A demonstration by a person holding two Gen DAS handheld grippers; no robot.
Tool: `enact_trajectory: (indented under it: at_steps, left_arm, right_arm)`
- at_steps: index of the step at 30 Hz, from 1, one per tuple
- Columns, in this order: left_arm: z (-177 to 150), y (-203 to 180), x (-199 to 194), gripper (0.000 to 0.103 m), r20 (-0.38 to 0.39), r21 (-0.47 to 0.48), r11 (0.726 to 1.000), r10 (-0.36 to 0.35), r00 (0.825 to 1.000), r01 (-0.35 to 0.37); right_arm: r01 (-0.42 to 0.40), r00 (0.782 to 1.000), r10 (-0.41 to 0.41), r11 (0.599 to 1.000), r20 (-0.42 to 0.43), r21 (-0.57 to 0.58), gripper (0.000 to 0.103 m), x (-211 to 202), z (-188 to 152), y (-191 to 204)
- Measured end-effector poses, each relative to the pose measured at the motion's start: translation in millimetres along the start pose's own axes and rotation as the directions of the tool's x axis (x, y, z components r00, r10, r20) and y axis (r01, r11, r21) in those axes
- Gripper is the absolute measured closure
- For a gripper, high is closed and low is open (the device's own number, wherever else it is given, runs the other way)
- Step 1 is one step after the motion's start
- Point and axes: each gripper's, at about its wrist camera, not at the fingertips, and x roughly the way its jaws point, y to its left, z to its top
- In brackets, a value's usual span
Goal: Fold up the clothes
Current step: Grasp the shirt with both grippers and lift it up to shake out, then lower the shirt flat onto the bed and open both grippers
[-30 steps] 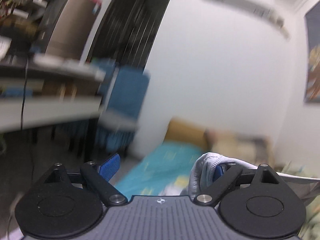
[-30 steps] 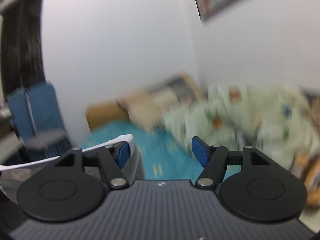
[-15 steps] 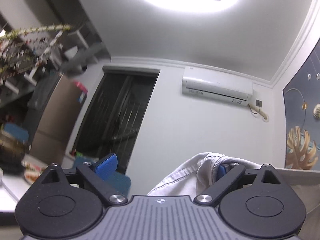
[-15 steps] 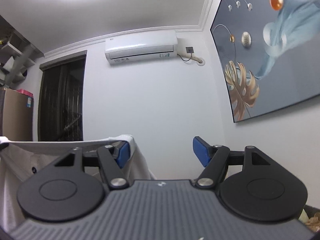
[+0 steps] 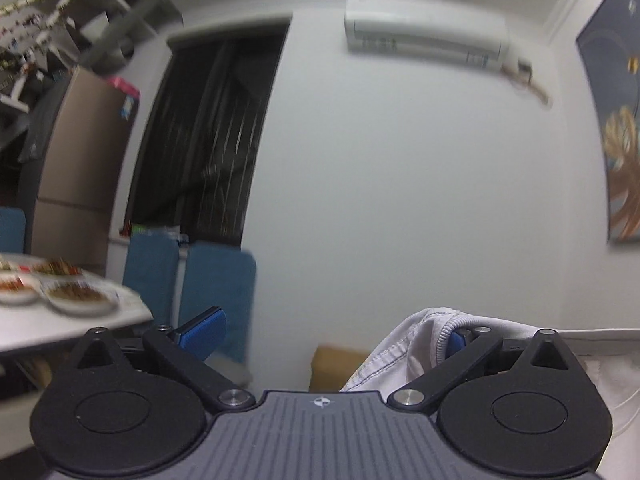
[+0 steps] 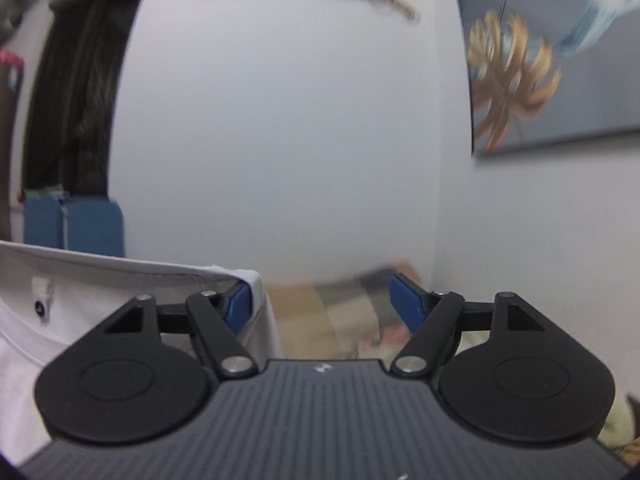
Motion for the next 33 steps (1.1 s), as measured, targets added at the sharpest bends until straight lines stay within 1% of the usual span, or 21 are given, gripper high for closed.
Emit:
enact_trajectory:
  at_steps: [3,5,7,9,11,13,14,16,18,20,22,23,26,27,29,30,32,33]
  left_arm:
    - [-77.3,-10.1,93.4,0.0,-0.075,0.01,1.0,0.011,0.997,-0.01]
    - [-132.9,-15.8,153.2,0.0,-0.12,0.032,0.999,0.022,0.993,-0.019]
    - [-193.1,-21.4,205.7,0.0,-0.173,0.049,0.999,0.033,0.984,-0.025]
    - [-250.3,-22.7,251.5,0.0,-0.248,0.069,0.997,0.048,0.968,-0.032]
    - [-306.8,-22.7,295.5,0.0,-0.324,0.091,0.995,0.064,0.944,-0.036]
    - [-357.1,-22.3,325.7,0.0,-0.388,0.095,0.995,0.072,0.919,-0.038]
    - [-375.6,-20.0,339.7,0.0,-0.419,0.091,0.995,0.076,0.905,-0.041]
    - [-406.7,-14.5,361.3,0.0,-0.475,0.088,0.995,0.082,0.876,-0.045]
    - [-431.2,-12.2,376.3,0.0,-0.53,0.092,0.995,0.086,0.844,-0.043]
    - [-444.9,-9.7,384.0,0.0,-0.6,0.103,0.994,0.076,0.796,-0.017]
    - [-444.3,-8.1,386.5,0.0,-0.652,0.12,0.992,0.053,0.756,0.034]
    - [-440.7,-9.7,385.7,0.0,-0.669,0.14,0.988,0.045,0.742,0.067]
    - [-429.6,-14.6,383.3,0.0,-0.719,0.195,0.967,0.026,0.694,0.166]
    - [-422.8,-17.0,377.7,0.0,-0.719,0.216,0.958,0.024,0.695,0.19]
    - [-405.0,-18.3,356.9,0.0,-0.681,0.227,0.955,0.016,0.732,0.19]
    - [-396.0,-17.3,345.7,0.0,-0.666,0.213,0.959,0.001,0.746,0.188]
    - [-377.7,-15.0,321.0,0.0,-0.648,0.17,0.967,-0.037,0.761,0.191]
    - [-368.4,-14.7,306.1,0.0,-0.631,0.17,0.966,-0.043,0.775,0.193]
  right_arm:
    - [0.008,0.999,-0.008,1.0,-0.052,-0.005,0.03,97.8,-55.6,11.2]
    - [0.004,0.996,-0.004,1.0,-0.093,0.0,0.029,162.5,-100.2,17.0]
    - [0.0,0.989,0.002,1.0,-0.148,0.013,0.029,221.4,-148.5,24.1]
    - [-0.001,0.978,0.007,1.0,-0.211,0.029,0.029,273.4,-195.7,30.1]
    - [0.008,0.956,0.003,0.999,-0.294,0.036,0.029,318.5,-239.0,37.0]
    - [0.014,0.941,-0.001,0.999,-0.337,0.035,0.029,351.8,-278.3,38.1]
    - [-0.007,0.928,0.021,0.999,-0.372,0.038,0.029,360.5,-288.6,39.4]
    - [-0.055,0.893,0.072,0.997,-0.445,0.05,0.029,375.3,-306.3,42.2]
    - [-0.102,0.849,0.121,0.993,-0.514,0.066,0.029,390.2,-324.0,45.1]
    - [-0.147,0.798,0.169,0.985,-0.578,0.085,0.029,405.1,-341.7,48.0]
    - [-0.19,0.74,0.215,0.976,-0.638,0.107,0.029,420.0,-359.4,50.8]
    - [-0.205,0.742,0.228,0.973,-0.631,0.11,0.029,414.7,-356.3,52.2]
    - [-0.247,0.762,0.264,0.963,-0.591,0.111,0.029,392.9,-341.0,56.1]
    - [-0.261,0.768,0.276,0.959,-0.578,0.11,0.029,385.6,-335.9,57.5]
    - [-0.289,0.78,0.3,0.951,-0.55,0.109,0.029,371.0,-325.7,60.1]
    - [-0.286,0.795,0.302,0.951,-0.527,0.114,0.029,357.5,-318.4,59.1]
    - [-0.276,0.826,0.302,0.953,-0.476,0.125,0.029,328.6,-303.1,56.2]
    - [-0.275,0.839,0.3,0.954,-0.453,0.123,0.029,312.2,-295.5,52.2]
